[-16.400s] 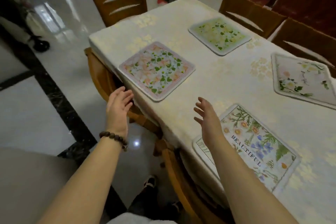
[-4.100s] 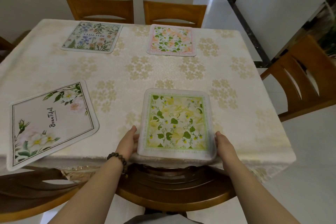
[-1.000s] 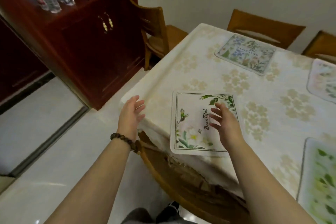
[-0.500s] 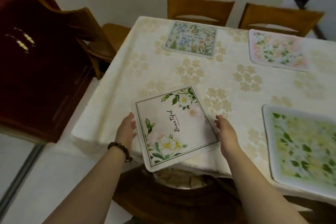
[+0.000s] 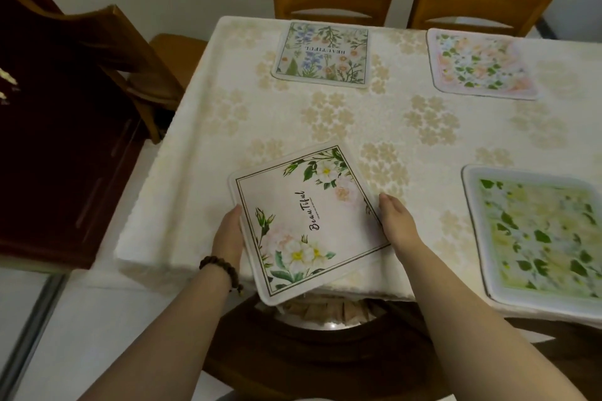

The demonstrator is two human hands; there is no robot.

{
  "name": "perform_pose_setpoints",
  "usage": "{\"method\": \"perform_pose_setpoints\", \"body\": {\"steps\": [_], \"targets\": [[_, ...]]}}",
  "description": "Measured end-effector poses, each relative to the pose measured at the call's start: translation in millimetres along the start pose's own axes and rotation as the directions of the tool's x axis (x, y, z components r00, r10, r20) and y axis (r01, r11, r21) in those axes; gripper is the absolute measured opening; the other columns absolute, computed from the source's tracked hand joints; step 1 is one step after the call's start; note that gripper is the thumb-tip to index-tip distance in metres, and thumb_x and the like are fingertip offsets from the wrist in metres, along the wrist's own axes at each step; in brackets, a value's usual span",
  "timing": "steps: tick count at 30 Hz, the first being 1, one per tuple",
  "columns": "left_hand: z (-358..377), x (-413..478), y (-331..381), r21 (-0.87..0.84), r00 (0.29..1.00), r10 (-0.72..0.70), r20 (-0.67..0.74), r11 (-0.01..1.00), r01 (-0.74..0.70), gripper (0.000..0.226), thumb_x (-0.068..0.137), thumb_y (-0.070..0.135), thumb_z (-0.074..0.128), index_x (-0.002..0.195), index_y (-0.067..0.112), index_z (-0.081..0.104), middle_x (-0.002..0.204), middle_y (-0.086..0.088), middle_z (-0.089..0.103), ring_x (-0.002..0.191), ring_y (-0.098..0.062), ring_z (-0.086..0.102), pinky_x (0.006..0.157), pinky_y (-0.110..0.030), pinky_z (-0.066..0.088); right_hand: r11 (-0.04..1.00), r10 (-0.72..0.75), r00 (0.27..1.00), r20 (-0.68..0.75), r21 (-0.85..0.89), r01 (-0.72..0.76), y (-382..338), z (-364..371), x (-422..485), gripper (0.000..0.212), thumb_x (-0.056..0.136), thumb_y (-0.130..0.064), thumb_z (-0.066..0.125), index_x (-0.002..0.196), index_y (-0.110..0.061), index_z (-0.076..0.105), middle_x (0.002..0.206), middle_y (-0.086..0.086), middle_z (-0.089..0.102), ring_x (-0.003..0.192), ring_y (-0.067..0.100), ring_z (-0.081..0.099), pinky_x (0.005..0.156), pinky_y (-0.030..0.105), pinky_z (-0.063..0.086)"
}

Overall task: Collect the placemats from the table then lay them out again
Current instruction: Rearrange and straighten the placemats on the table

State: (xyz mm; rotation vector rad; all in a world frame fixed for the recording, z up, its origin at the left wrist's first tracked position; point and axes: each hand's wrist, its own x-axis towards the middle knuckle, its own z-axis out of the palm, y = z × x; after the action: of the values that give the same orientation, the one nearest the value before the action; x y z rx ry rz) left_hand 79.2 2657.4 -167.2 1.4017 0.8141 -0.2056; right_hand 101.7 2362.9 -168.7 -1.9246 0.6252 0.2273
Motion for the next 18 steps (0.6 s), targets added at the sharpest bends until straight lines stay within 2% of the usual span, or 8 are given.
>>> {"method": "perform_pose_setpoints", "body": {"steps": [3, 5, 7, 9, 12, 16, 18], "targets": [[3.9, 7.6, 4.1, -0.018, 0.999, 0.018, 0.035, 1.0, -0.017, 0.022, 0.095, 0.042, 0.046, 0.093, 0.029, 0.063, 0.082, 0.014, 0.068, 0.075, -0.002, 0.063, 0.062, -0.025, 0.042, 1.0, 0.026, 1.0, -0.012, 0.014, -0.026, 6.9, -4.7, -4.7, 0.049, 0.099, -0.043, 0.036, 0.135, -0.014, 0.051, 0.14, 0.009, 0.052, 0.129, 0.027, 0.047, 0.108, 0.039, 0.034], [7.3, 13.2, 6.5, -0.034, 0.998, 0.026, 0.064, 0.999, -0.024, 0.02, 0.096, 0.041, 0.045, 0.091, 0.03, 0.061, 0.084, 0.016, 0.066, 0.075, 0.0, 0.061, 0.063, -0.025, 0.041, 0.998, 0.049, 0.999, -0.022, 0.041, -0.048, 13.2, -8.2, -9.4, 0.05, 0.099, -0.045, 0.036, 0.135, -0.014, 0.051, 0.14, 0.008, 0.053, 0.129, 0.026, 0.047, 0.108, 0.039, 0.034], [10.0, 19.3, 9.4, -0.031, 0.995, 0.021, 0.093, 0.999, -0.018, 0.023, 0.096, 0.043, 0.044, 0.099, 0.026, 0.06, 0.098, 0.013, 0.061, 0.083, -0.002, 0.056, 0.071, -0.027, 0.04, 0.993, 0.078, 0.997, -0.028, 0.092, -0.075, 19.3, -11.6, -13.7, 0.05, 0.098, -0.046, 0.037, 0.135, -0.015, 0.051, 0.141, 0.008, 0.052, 0.13, 0.024, 0.047, 0.111, 0.042, 0.033], [12.3, 28.6, 10.4, -0.018, 0.993, 0.013, 0.12, 1.0, -0.011, 0.031, 0.095, 0.046, 0.045, 0.115, 0.025, 0.055, 0.112, 0.008, 0.055, 0.09, -0.004, 0.052, 0.082, -0.029, 0.036, 0.987, 0.096, 0.995, -0.033, 0.13, -0.091, 24.5, -14.8, -17.6, 0.051, 0.098, -0.045, 0.038, 0.136, -0.014, 0.05, 0.142, 0.008, 0.051, 0.131, 0.023, 0.046, 0.112, 0.044, 0.033], [20.2, 37.3, 15.4, 0.023, 0.985, 0.008, 0.175, 1.0, -0.012, 0.048, 0.093, 0.048, 0.047, 0.133, 0.023, 0.049, 0.125, 0.005, 0.05, 0.101, -0.009, 0.05, 0.087, -0.029, 0.034, 0.974, 0.127, 0.991, -0.05, 0.197, -0.115, 30.1, -18.5, -22.8, 0.052, 0.097, -0.046, 0.039, 0.136, -0.013, 0.05, 0.142, 0.009, 0.051, 0.131, 0.023, 0.046, 0.112, 0.045, 0.032], [32.3, 49.7, 27.3, 0.079, 0.975, -0.01, 0.222, 0.997, -0.008, 0.047, 0.092, 0.048, 0.05, 0.131, 0.023, 0.05, 0.132, 0.005, 0.05, 0.101, -0.006, 0.051, 0.088, -0.025, 0.036, 0.944, 0.205, 0.978, -0.046, 0.273, -0.185, 34.5, -20.2, -28.6, 0.054, 0.097, -0.05, 0.037, 0.138, -0.018, 0.048, 0.144, 0.005, 0.049, 0.131, 0.022, 0.044, 0.112, 0.044, 0.032], [37.5, 58.1, 34.3, 0.106, 0.969, -0.024, 0.248, 0.994, -0.002, 0.057, 0.091, 0.05, 0.049, 0.139, 0.019, 0.047, 0.141, 0.003, 0.047, 0.109, -0.009, 0.048, 0.093, -0.026, 0.033, 0.913, 0.257, 0.966, -0.027, 0.334, -0.234, 36.3, -18.4, -31.9, 0.055, 0.096, -0.051, 0.038, 0.138, -0.017, 0.048, 0.144, 0.005, 0.049, 0.128, 0.022, 0.045, 0.109, 0.041, 0.033]]}}
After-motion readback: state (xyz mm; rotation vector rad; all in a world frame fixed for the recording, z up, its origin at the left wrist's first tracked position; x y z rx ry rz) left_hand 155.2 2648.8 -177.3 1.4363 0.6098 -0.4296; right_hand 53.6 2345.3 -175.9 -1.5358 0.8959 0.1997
